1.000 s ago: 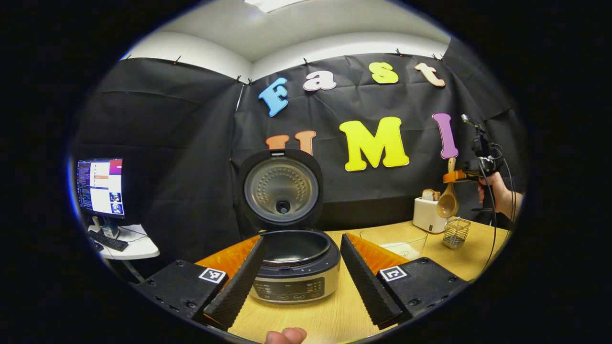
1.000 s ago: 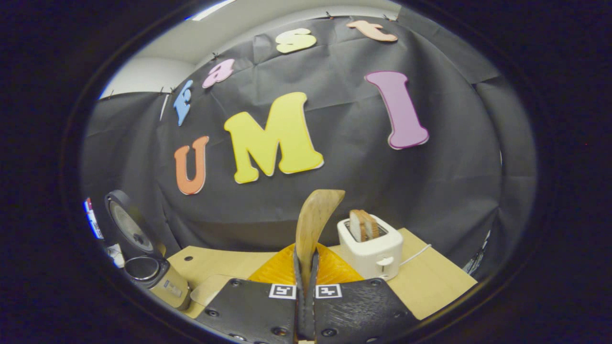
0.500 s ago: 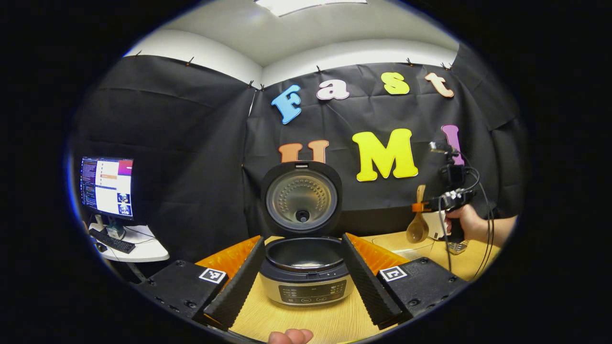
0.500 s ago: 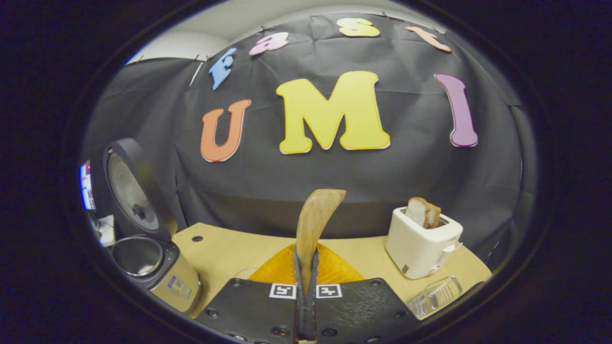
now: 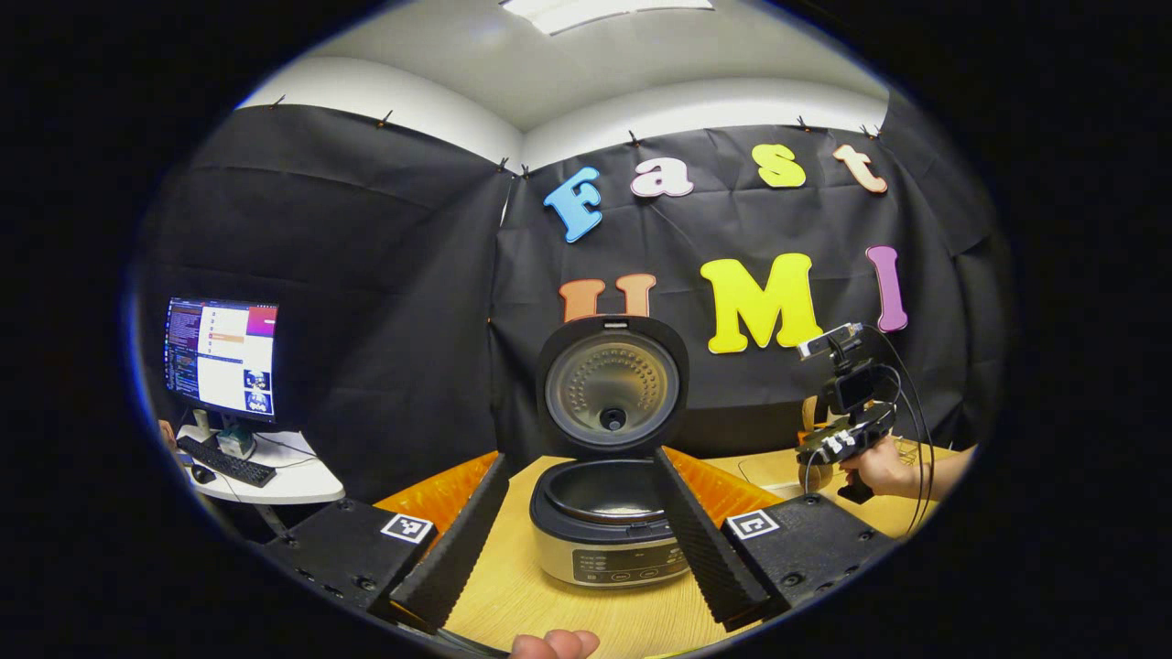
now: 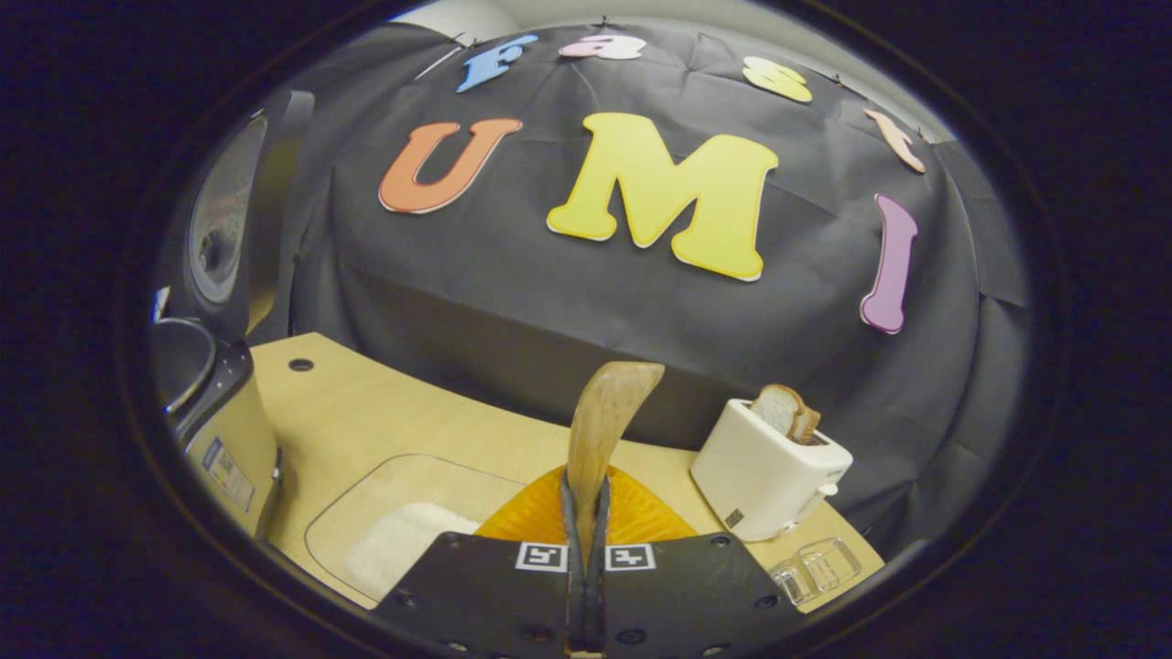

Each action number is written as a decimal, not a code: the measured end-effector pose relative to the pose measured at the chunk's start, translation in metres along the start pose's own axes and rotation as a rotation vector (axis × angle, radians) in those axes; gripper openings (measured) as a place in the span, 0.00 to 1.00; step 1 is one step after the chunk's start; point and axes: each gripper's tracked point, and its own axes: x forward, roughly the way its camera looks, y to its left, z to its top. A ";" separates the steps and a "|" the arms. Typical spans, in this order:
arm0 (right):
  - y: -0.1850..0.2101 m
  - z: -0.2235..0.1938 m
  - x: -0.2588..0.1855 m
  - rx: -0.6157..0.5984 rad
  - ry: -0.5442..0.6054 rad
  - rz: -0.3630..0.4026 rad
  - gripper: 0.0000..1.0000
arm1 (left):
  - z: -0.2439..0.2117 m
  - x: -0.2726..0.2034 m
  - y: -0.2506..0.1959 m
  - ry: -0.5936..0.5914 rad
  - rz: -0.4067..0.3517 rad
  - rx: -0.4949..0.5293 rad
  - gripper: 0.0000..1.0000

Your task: Close the left gripper, press the button to open the rice cooker; take a wooden spoon from the chopstick holder with the right hand, scoop a spoonful of rice and pour it into the rice cooker, then put the wooden spoon back into the chopstick holder.

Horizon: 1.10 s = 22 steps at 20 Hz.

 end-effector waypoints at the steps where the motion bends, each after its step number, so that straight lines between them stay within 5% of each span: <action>1: 0.002 -0.003 0.003 -0.012 0.005 0.001 0.00 | 0.000 0.000 0.003 -0.001 0.004 -0.005 1.00; 4: 0.012 -0.007 0.007 -0.017 0.013 -0.015 0.00 | -0.002 0.000 0.013 0.000 0.027 -0.007 1.00; 11: 0.056 -0.006 -0.001 0.085 0.047 0.096 0.00 | -0.003 -0.001 0.009 0.009 0.017 0.019 1.00; 22: 0.068 -0.001 -0.004 0.485 0.165 0.207 0.00 | 0.005 -0.006 0.016 -0.007 0.031 -0.010 1.00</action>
